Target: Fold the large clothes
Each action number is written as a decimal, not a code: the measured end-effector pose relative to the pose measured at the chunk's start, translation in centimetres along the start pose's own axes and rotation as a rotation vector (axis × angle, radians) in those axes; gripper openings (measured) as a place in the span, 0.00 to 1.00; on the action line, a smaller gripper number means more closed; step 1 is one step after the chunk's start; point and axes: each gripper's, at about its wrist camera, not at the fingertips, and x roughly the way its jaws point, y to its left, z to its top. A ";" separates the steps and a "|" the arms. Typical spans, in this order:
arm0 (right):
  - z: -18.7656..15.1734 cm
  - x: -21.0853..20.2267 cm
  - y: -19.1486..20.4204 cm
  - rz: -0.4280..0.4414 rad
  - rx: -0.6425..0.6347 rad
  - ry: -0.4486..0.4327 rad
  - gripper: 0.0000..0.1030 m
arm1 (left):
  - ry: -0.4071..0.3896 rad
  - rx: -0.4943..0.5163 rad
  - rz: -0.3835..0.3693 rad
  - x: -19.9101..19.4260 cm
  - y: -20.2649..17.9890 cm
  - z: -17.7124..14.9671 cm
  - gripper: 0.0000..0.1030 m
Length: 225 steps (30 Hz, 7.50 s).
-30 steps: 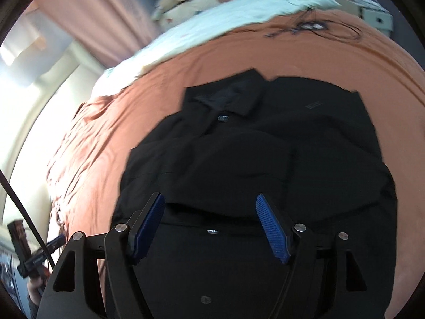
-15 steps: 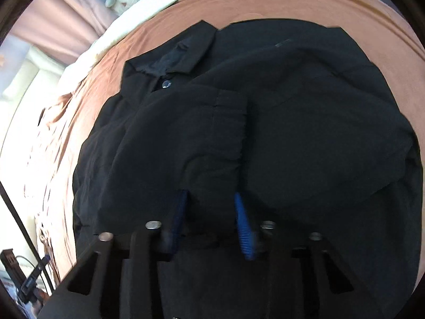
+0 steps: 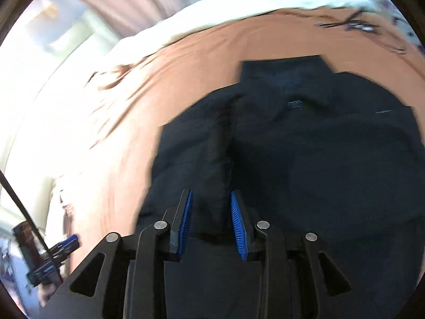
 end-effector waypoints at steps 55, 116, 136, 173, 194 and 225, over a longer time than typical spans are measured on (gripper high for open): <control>-3.2 -9.5 -20.5 -0.443 0.097 -0.075 0.53 | 0.153 0.358 0.061 16.5 -21.1 6.1 0.45; -37.3 -21.6 -28.0 0.477 0.472 -0.247 0.58 | 0.261 -0.195 -0.527 1.2 -2.7 -20.4 0.39; -34.5 -24.9 -22.4 0.311 0.361 -0.245 0.01 | 0.162 -0.192 -0.519 -2.6 -2.7 -21.2 0.01; -46.2 -34.7 -16.7 0.426 0.090 -0.330 0.00 | -0.106 -0.155 -0.585 -22.9 -1.1 -33.8 0.01; -34.1 -35.1 -15.8 0.364 0.000 -0.428 0.00 | -0.211 -0.103 -0.596 -23.4 -3.2 -20.9 0.01; -12.2 -19.4 -14.3 0.127 0.133 -0.271 0.02 | -0.031 -0.128 -0.391 -2.3 -5.0 -0.5 0.02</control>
